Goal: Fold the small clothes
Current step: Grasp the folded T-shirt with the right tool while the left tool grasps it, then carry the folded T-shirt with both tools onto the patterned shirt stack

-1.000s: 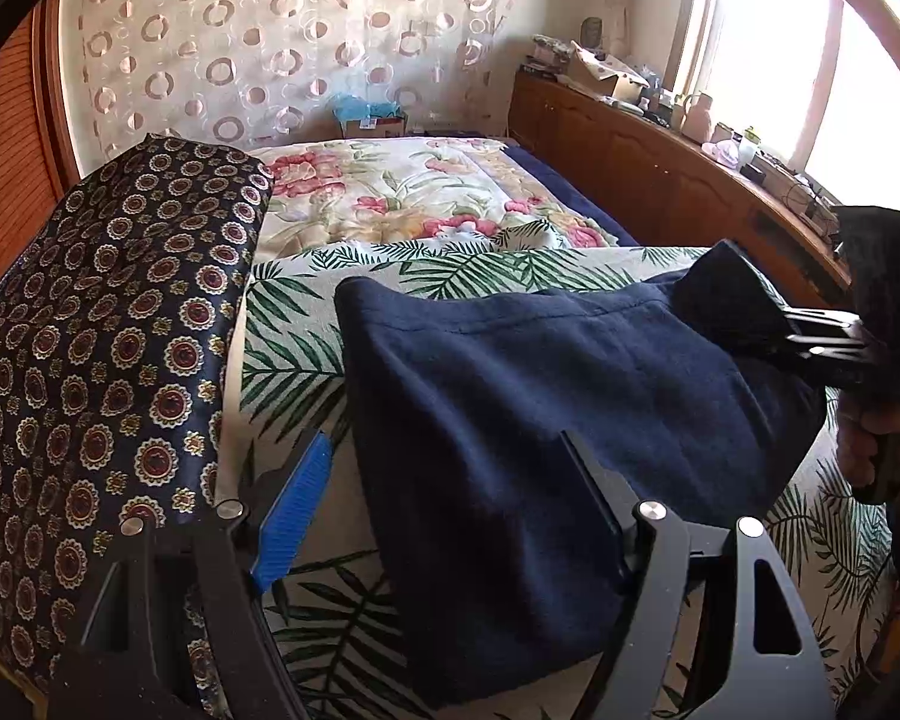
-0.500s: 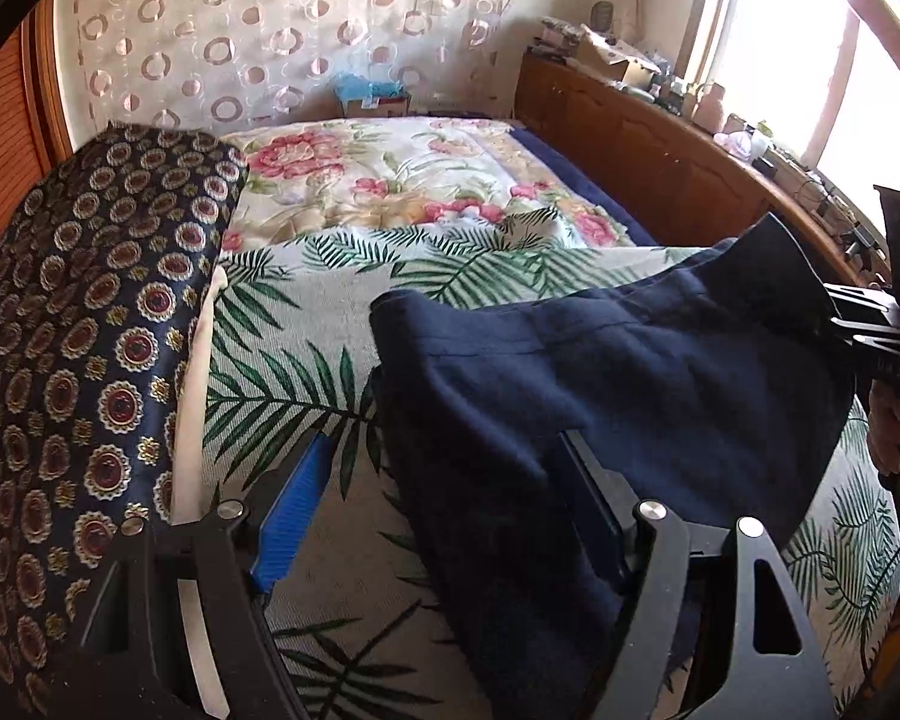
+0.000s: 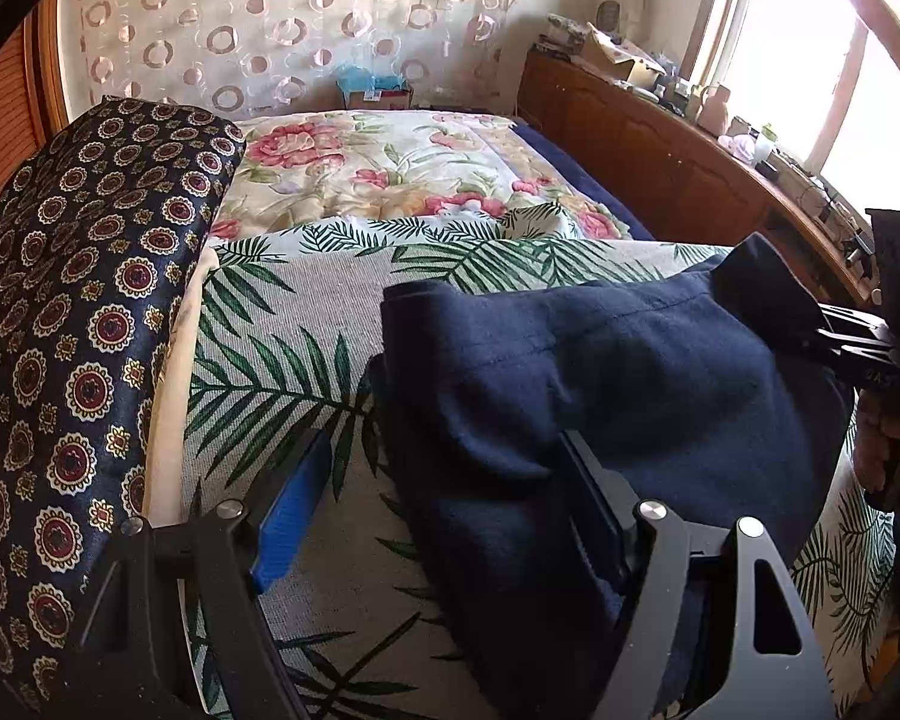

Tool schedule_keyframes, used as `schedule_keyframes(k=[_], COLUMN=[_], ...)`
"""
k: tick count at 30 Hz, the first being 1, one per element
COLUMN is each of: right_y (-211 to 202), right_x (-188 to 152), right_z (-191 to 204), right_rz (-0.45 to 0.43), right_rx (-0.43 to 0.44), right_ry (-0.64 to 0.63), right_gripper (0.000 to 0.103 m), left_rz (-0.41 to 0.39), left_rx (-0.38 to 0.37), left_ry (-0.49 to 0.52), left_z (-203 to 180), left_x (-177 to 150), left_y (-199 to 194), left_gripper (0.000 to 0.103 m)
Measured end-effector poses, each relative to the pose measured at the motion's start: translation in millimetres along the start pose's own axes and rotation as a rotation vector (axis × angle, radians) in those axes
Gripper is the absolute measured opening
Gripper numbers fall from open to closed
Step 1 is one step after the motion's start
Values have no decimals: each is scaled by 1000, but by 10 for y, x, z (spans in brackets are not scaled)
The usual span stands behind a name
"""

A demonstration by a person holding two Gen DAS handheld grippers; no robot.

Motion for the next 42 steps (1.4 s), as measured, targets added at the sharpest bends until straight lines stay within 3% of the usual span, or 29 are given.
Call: schedule_keyframes(k=[1,3,5,6,7,8,9,10,17,22,28,33,42], right_y=[11,28,64,78,87,100,114,113,-334,-634,-686,-426,623], right_x=[-8,-17,-23,-17,-13,-9,-10,-9,180,428,766,1121,1672], right_z=[-17,-38,-41,-43,-33,-15,5,6,304,574,892,1339,2115], right_rz=[0,1,3,2,4,8,16,21,-128,-223,-282,-300,-224], right_rx=[-13,-11,17,21,21,25,50,71,70,79,116,159,263], right_ry=[4,26,59,62,59,58,66,77,-16,-78,-173,-299,-485], right_gripper=[39,45,46,47,47,46,32,27,22,22,22,22,22], left_rz=[-5,-17,-21,-18,-19,-13,-8,-16,-182,-314,-396,-442,-435], left_rx=[-2,-21,-55,-79,-91,-108,-129,-143,-160,-97,-8,70,184], left_ry=[1,1,-6,-17,-22,-22,-31,-40,4,62,47,-1,-148], left_z=[-3,-15,-25,-28,-24,-24,-18,-5,-228,-284,-1,339,975], left_x=[-8,-17,-25,-27,-21,-20,-9,15,190,311,432,422,28], left_y=[-5,-22,-40,-47,-53,-57,-72,-109,-810,-1337,-1720,-1937,-1924], left_gripper=[77,70,49,44,31,21,17,13,11,11,11,11,11])
Point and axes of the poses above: each gripper's, at about its wrist camera, not at the fingertips, and y roughly the way its jaws point, z to its left, x to its top, the point moved 4 cm from there along y, roughly the way its jaws point, and after that the axes turned 9 degrees about -z, right-handed, at the moved point
